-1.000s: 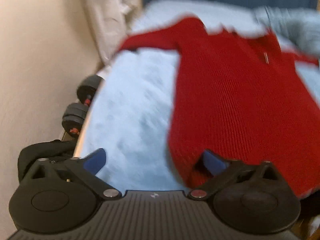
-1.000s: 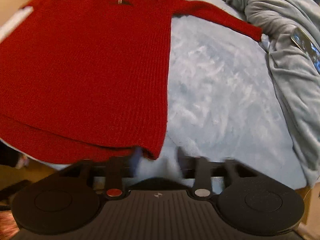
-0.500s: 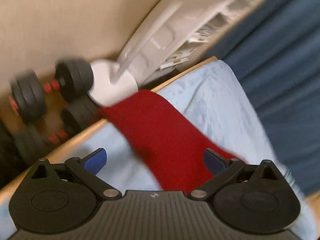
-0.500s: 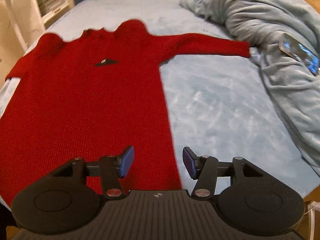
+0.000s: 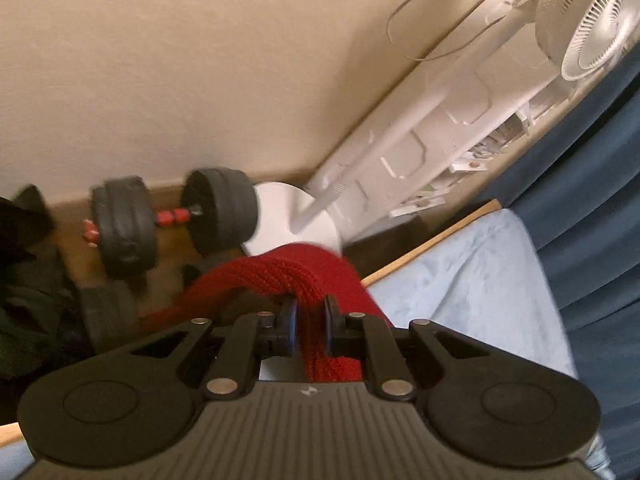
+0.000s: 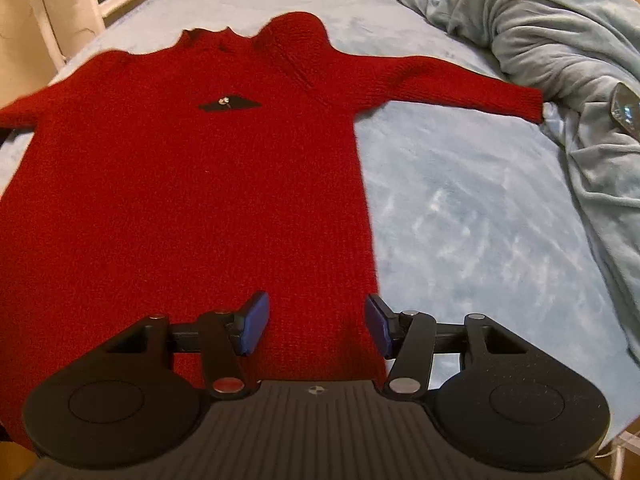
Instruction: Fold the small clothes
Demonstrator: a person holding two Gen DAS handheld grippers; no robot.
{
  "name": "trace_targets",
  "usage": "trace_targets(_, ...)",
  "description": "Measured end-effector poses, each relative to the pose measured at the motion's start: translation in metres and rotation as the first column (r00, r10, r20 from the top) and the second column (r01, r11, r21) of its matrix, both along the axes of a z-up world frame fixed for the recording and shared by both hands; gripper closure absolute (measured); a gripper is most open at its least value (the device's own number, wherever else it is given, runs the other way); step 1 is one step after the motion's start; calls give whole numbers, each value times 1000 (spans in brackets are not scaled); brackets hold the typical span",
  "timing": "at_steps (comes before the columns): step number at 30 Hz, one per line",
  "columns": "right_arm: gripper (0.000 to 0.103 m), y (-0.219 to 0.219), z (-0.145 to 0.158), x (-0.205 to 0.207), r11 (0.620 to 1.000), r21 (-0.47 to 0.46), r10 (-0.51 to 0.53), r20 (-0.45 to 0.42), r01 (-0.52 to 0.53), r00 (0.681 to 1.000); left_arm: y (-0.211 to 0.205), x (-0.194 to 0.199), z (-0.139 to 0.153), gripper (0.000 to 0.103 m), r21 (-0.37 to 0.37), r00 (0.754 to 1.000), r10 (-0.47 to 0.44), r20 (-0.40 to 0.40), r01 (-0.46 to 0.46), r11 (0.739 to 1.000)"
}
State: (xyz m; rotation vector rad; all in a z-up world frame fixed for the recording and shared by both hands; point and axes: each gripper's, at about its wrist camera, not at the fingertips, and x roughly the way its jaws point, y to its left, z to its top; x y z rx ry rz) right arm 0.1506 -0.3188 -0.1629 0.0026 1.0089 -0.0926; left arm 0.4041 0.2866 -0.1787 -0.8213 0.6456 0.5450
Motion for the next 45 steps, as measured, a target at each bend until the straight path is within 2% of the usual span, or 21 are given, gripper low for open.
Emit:
trace_targets(4,49,1,4,-9,1000,3,23,13,-23,1000,-49,17,32,89,217,994,-107,-28,110,970)
trace_targets(6,49,-4,9,-15,1000,-4,18,22,-18,1000,-101,26,70,89,379,971,-239,27,211,901)
trace_targets(7,49,-7,10,-17,1000,-9,9,22,-8,1000,-135,27,88,89,467,942,-331,52,270,842)
trace_targets(9,49,-14,10,-20,1000,-12,-20,25,21,999,-212,16,114,89,632,834,-549,57,395,666)
trace_targets(11,49,-20,10,-21,999,-8,-52,27,52,998,-283,-10,113,89,720,686,-727,8,501,481)
trace_targets(13,49,-21,9,-22,998,-3,-57,32,57,998,-338,-35,78,78,738,552,-823,-136,610,287)
trace_targets(14,49,-21,9,-22,999,-1,-51,34,51,998,-356,-44,52,65,708,486,-843,-232,678,196)
trace_targets(15,49,-21,9,-22,999,1,-43,32,43,999,-365,-53,25,35,659,421,-849,-321,742,119)
trace_targets(16,49,-22,9,-22,999,2,-40,32,40,999,-366,-62,6,17,620,394,-842,-368,779,94)
trace_targets(19,49,-28,7,-21,999,6,-46,38,46,998,-336,-87,-11,11,580,366,-869,-333,806,117)
trace_targets(21,49,-34,5,-14,997,18,-71,42,70,997,-302,-84,4,0,571,417,-874,-249,792,215)
trace_targets(25,49,-48,17,26,985,135,-127,134,109,983,-251,-30,34,0,539,574,-806,-146,729,422)
trace_targets(27,49,-53,30,63,965,235,-170,224,116,960,-239,12,37,0,460,608,-783,-130,737,496)
trace_targets(29,49,-54,40,113,927,357,-223,281,114,933,-239,58,26,0,348,620,-764,-179,766,540)
trace_targets(32,48,-58,37,186,865,483,-292,271,133,917,-236,104,-7,5,149,600,-752,-272,798,584)
trace_targets(33,48,-59,33,208,845,508,-330,254,165,909,-236,116,-17,25,113,596,-747,-295,798,592)
trace_targets(34,48,-59,28,229,825,530,-364,231,198,902,-237,122,-25,62,95,584,-752,-304,805,586)
trace_targets(37,50,-58,13,276,786,557,-441,201,268,875,-234,112,-25,79,152,586,-755,-294,809,568)
trace_targets(39,91,-50,13,289,831,499,-417,263,247,870,-227,105,-16,81,166,583,-769,-263,813,559)
trace_targets(41,95,-41,21,288,882,423,-359,316,208,878,-215,103,-7,82,146,590,-776,-223,807,572)
trace_targets(45,95,-24,42,235,898,436,-256,398,64,881,-199,104,-1,82,165,617,-753,-229,787,595)
